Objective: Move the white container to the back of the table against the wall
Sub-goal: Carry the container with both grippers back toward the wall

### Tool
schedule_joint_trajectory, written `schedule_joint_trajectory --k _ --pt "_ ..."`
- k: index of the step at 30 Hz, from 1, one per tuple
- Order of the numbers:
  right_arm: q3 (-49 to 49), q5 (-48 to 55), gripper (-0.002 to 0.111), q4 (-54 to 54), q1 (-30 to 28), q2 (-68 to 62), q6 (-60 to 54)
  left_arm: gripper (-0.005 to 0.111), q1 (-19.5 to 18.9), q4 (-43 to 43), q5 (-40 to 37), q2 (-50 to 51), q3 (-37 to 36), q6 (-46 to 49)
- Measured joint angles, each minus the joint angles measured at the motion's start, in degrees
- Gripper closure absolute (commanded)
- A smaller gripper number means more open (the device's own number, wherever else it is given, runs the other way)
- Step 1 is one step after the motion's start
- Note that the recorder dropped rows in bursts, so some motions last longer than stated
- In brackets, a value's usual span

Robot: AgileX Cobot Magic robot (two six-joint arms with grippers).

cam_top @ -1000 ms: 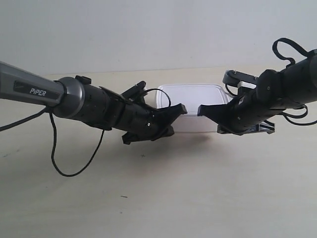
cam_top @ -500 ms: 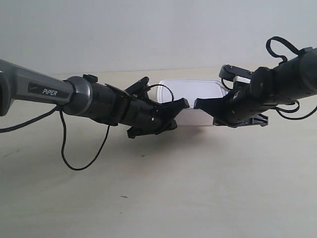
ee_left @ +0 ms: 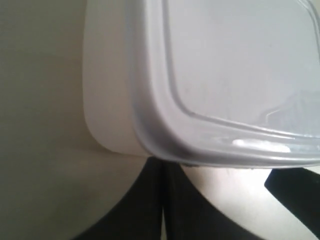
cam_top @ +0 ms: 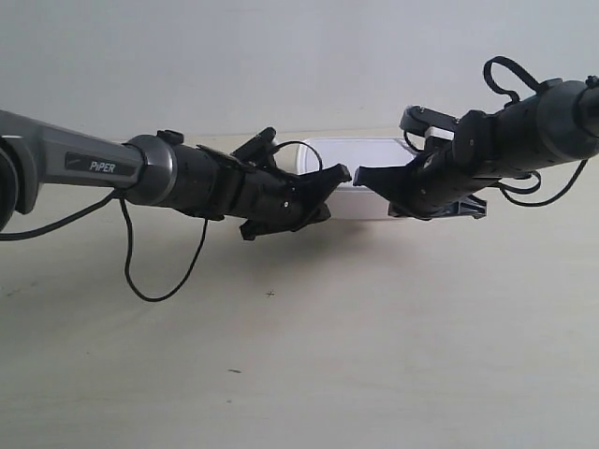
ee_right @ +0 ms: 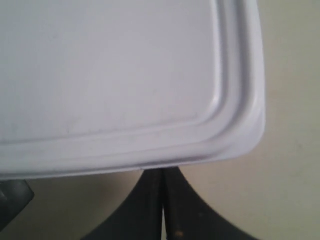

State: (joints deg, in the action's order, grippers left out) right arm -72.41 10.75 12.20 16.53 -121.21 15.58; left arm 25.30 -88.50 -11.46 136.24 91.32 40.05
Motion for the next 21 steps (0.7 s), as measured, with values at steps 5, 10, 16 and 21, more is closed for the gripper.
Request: schedule_joint_trajectory --k 5,10,16,21 --pt "-2.7 1.3 0.108 0.0 -0.2 -1.7 0.0 0.107 -0.1 0.0 0.0 1.9 2.8 0.0" --pt "-5.6 2.6 0.108 0.0 -0.3 -3.8 -0.5 0.107 -0.3 0.4 1.7 2.7 4.0 0.0" --pt "-8.1 3.0 0.108 0.0 -0.3 -5.2 -0.6 0.107 -0.4 0.4 3.0 2.7 5.3 1.0" --pt "-10.4 3.4 0.108 -0.1 -0.4 -6.4 -0.8 0.107 -0.6 0.9 3.5 2.7 5.6 1.5"
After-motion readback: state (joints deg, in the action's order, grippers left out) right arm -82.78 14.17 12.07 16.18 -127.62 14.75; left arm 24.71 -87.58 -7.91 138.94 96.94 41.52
